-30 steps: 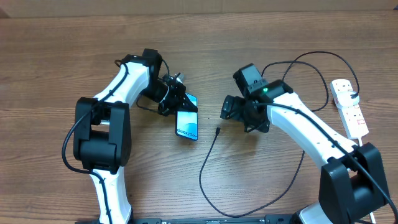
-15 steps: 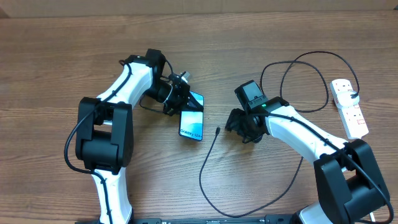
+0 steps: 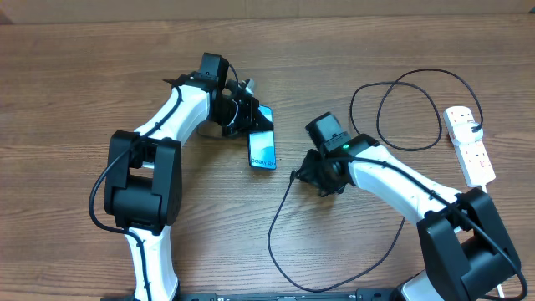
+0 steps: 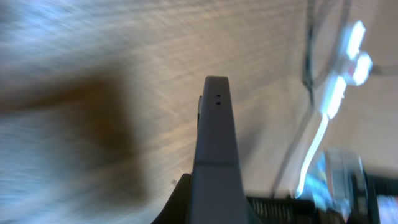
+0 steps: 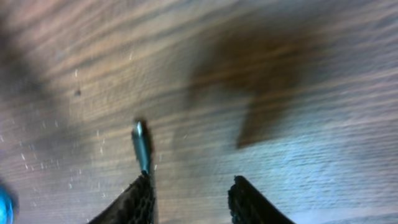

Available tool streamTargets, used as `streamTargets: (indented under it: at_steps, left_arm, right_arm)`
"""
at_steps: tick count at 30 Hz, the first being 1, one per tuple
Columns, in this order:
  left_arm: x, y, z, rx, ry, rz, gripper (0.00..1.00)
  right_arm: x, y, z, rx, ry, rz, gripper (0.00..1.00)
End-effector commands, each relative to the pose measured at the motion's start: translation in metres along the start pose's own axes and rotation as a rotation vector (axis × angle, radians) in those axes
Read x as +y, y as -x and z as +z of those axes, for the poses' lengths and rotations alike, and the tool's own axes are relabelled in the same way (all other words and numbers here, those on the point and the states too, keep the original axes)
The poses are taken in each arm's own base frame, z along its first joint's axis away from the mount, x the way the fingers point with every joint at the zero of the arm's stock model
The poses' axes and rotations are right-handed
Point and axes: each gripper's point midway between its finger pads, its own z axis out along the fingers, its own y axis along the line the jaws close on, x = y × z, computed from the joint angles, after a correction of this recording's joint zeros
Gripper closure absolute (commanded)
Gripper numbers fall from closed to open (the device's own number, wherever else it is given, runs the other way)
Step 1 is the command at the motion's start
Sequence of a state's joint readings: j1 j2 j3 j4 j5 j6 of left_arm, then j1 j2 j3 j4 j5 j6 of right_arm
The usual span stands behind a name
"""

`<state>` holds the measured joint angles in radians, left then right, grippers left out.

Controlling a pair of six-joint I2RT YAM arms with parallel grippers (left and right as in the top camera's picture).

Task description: Plug charger to phone and switch on socket

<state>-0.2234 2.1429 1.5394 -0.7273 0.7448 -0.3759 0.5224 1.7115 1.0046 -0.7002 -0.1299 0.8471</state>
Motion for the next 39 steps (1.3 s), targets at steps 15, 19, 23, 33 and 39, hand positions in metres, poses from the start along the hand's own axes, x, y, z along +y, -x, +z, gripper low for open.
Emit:
streamTargets:
  at_steps: [15,19,23,33,39]
  left_arm:
    - [0.054,0.026,-0.029,-0.117,0.165,-0.084,0.96]
    - [0.055,0.026,-0.03,-0.118,0.164,-0.087,0.96]
    - [0.055,0.026,-0.03,-0.117,0.161,-0.087,0.96]
    - [0.055,0.026,-0.031,-0.119,0.161,-0.079,0.96]
    - [0.054,0.028,-0.031,-0.125,0.159,-0.075,0.96]
  right_arm:
    - [0.014,-0.012,0.025,-0.041,-0.035,-0.005,0.56]
    - [0.016,-0.015,0.028,-0.02,-0.023,-0.006,0.6]
    - [0.02,-0.014,0.025,-0.018,-0.02,-0.005,0.61]
    - [0.01,0.0,0.034,-0.09,-0.082,0.016,0.63]
    - [0.013,0.001,0.04,-0.097,-0.073,0.006,0.63]
